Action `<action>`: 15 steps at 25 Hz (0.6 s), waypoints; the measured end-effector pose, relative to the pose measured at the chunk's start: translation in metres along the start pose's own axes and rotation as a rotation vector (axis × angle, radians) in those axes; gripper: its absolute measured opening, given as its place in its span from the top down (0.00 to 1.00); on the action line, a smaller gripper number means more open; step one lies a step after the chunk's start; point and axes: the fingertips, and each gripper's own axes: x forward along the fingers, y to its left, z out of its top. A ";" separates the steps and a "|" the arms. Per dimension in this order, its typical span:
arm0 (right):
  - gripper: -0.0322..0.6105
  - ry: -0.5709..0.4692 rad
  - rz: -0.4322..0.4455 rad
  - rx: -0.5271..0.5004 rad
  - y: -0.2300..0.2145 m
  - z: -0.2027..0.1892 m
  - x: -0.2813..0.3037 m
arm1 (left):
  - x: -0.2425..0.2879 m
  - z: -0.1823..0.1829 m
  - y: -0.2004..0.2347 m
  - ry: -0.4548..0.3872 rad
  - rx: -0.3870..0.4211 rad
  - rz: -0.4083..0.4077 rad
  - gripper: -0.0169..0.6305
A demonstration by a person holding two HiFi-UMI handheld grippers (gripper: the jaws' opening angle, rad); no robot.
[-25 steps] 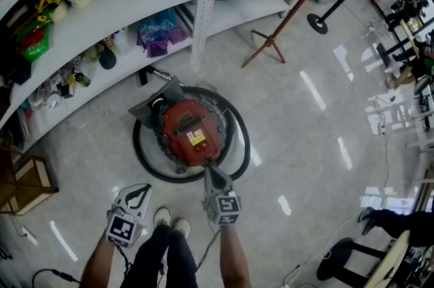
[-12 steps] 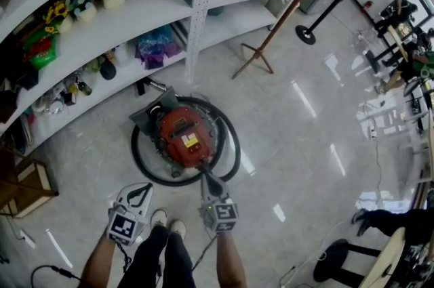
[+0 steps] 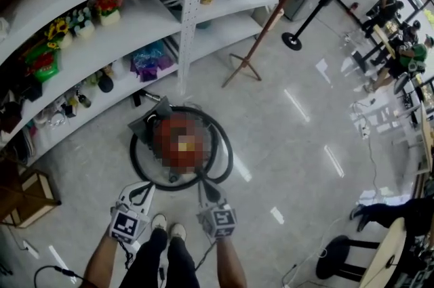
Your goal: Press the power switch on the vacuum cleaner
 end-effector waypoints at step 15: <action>0.93 -0.072 -0.022 -0.004 0.024 0.062 -0.073 | -0.034 0.071 -0.022 -0.056 0.059 -0.021 0.96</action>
